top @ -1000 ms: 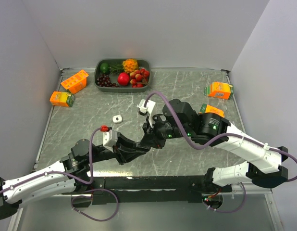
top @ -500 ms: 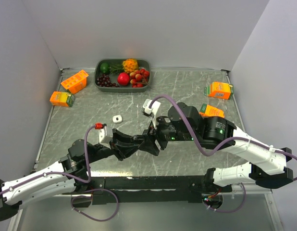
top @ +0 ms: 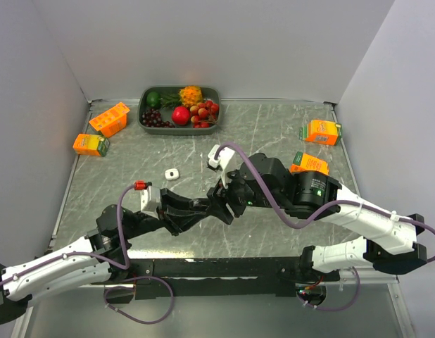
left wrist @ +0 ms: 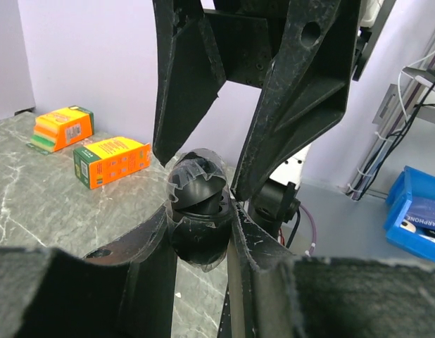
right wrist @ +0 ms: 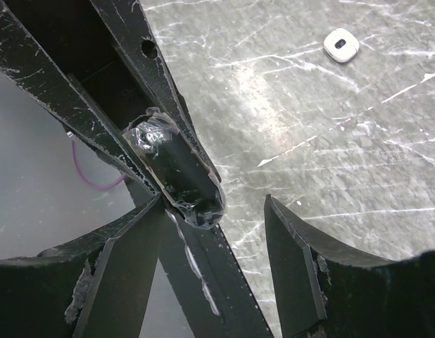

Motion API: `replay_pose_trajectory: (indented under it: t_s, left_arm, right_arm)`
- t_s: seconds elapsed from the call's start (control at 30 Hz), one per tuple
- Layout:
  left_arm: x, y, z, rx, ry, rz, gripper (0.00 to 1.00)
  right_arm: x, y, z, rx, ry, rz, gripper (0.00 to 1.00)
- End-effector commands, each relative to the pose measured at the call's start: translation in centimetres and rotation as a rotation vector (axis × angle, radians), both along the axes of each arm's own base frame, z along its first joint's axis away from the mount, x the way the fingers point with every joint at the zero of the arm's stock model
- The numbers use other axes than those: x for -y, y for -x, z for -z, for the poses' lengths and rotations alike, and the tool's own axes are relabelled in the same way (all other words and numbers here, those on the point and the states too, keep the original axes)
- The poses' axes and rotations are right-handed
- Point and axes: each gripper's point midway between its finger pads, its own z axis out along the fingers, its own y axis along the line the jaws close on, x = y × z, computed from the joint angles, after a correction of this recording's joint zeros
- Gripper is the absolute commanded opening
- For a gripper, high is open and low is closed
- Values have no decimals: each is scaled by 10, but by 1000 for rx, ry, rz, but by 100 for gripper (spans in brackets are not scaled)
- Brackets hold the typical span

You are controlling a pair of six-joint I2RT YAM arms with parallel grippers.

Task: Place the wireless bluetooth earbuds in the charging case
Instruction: Open the charging case.

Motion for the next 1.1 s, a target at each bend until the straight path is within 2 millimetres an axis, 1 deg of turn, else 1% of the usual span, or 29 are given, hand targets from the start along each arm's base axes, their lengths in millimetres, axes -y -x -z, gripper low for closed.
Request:
replay_pose_trajectory:
  t_s: [0.0, 0.23, 0.37, 0.57, 0.67, 0.7, 0.9, 1.07]
  left_arm:
    - [-3, 12, -21, 58, 61, 50, 1]
    - [-1, 16, -16, 74, 40, 75, 1]
    - [-1, 18, -13, 81, 31, 79, 1]
    - [0, 17, -8, 90, 8, 69, 1]
    - [0, 17, -7, 95, 1, 71, 1]
    - [1, 17, -6, 95, -2, 72, 1]
    - [1, 19, -6, 104, -3, 76, 1]
    - [-1, 22, -5, 133, 4, 77, 1]
  right_arm:
    - [5, -4, -14, 36, -27, 27, 65]
    - [3, -3, -23, 34, -61, 25, 65]
    - [5, -7, -25, 27, -63, 41, 65]
    - [7, -7, -33, 6, -112, 36, 66]
    - [7, -11, -35, 4, -120, 48, 66]
    - [7, -9, -35, -8, -126, 35, 66]
    - [8, -12, -32, -20, -126, 46, 66]
    - [10, -12, -40, -24, -158, 47, 66]
